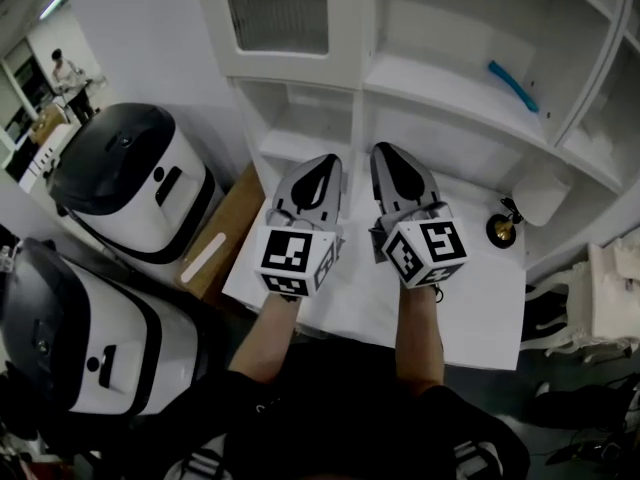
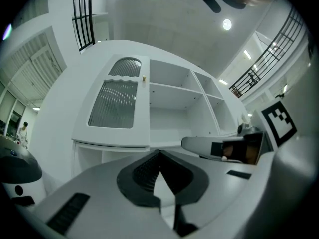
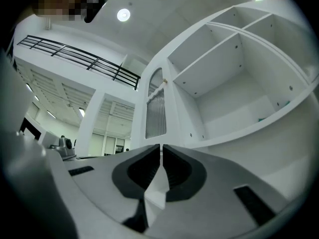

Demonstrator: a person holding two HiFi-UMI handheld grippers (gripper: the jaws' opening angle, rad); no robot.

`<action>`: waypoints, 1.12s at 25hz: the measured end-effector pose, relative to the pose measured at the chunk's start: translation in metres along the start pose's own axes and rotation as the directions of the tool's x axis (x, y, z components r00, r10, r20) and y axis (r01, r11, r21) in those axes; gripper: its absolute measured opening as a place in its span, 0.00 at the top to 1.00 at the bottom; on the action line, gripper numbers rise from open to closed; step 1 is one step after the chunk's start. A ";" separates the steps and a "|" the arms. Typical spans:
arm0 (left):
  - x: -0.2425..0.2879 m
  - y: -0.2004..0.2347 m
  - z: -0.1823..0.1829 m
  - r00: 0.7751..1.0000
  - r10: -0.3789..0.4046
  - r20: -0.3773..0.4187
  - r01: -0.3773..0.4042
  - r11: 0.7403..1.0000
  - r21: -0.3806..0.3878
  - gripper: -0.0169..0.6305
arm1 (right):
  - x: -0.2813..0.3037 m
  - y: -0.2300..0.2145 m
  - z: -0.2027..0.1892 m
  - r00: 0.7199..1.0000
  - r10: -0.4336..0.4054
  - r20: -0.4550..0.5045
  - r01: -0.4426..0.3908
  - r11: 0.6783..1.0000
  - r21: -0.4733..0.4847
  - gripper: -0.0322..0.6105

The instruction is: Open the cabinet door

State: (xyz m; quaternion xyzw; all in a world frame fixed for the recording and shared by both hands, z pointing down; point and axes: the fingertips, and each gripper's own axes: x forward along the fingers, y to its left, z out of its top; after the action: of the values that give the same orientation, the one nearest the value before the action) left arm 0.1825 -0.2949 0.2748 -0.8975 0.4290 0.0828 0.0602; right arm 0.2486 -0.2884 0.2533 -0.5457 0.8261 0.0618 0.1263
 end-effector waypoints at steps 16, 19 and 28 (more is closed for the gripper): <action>0.026 0.032 -0.004 0.997 0.082 -0.002 -0.082 0.996 0.020 0.96 | 0.080 -0.025 0.010 0.995 0.099 0.016 -0.097 0.991 -0.093 0.91; 0.031 0.031 -0.010 0.997 0.075 -0.016 -0.075 0.997 0.011 0.96 | 0.091 -0.032 0.006 0.996 0.091 -0.003 -0.091 0.990 -0.106 0.91; 0.039 0.037 -0.022 0.996 0.088 -0.030 -0.089 0.996 -0.006 0.96 | 0.121 -0.045 0.011 0.997 0.074 -0.033 -0.079 0.984 -0.161 0.81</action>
State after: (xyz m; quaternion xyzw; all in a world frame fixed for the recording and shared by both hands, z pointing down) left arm 0.1797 -0.3521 0.2875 -0.8790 0.4688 0.0737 0.0469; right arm 0.2462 -0.4111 0.2109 -0.5228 0.8403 0.1263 0.0680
